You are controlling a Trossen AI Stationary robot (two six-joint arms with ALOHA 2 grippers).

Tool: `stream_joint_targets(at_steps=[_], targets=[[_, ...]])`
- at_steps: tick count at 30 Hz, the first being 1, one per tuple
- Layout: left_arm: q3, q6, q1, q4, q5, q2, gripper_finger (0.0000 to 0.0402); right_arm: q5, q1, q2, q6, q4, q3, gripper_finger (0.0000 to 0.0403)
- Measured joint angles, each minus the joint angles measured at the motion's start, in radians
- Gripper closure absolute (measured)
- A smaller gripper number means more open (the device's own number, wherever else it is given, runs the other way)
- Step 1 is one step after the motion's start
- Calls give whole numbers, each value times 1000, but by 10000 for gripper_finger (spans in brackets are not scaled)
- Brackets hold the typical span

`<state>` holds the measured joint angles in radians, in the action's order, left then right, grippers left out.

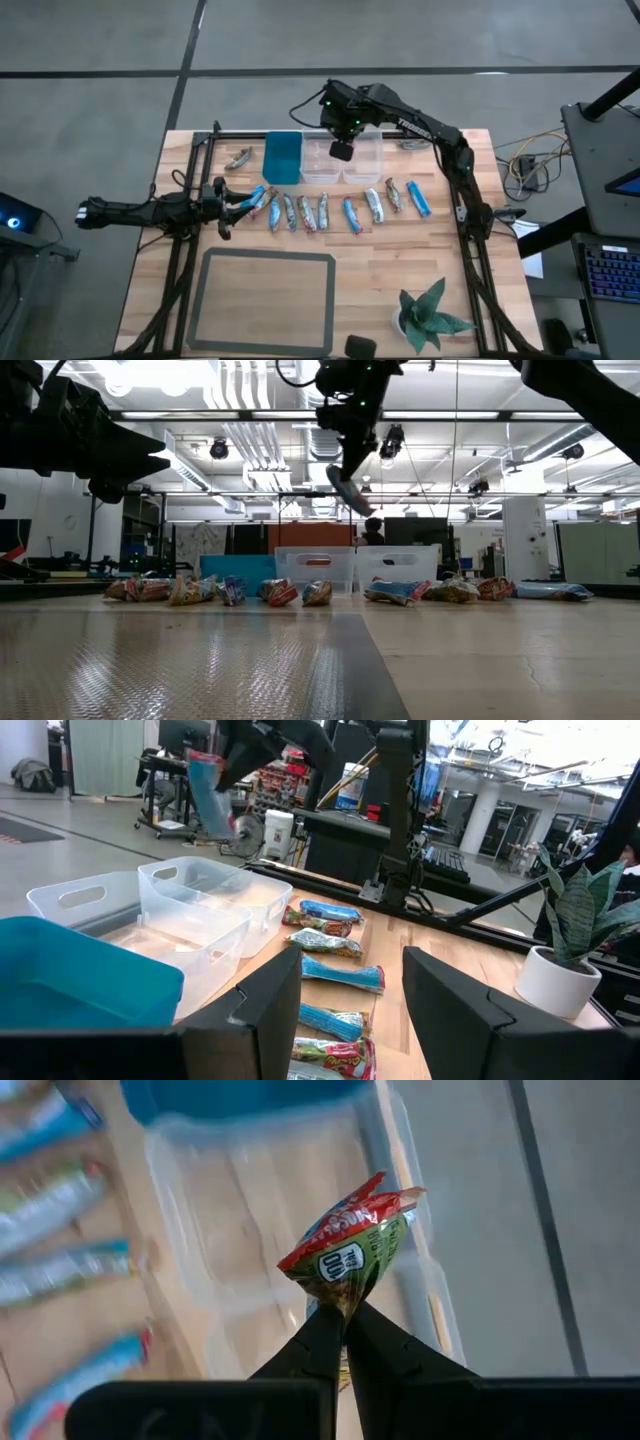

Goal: Pick and place Granola Bars by type
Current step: Put the red granola bar into the left transparent bin

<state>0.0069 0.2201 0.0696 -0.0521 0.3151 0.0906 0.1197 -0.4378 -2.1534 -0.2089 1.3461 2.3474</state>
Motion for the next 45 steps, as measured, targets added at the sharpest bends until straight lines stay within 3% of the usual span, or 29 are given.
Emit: stream_joint_targets(at_steps=[27, 45], targets=[[0, 0, 0, 0, 0, 0, 243, -43, 78, -254, -32, -144, -1, 395], [0, 0, 0, 0, 0, 0, 243, -50, 82, -317, 9, -146, 0, 393]])
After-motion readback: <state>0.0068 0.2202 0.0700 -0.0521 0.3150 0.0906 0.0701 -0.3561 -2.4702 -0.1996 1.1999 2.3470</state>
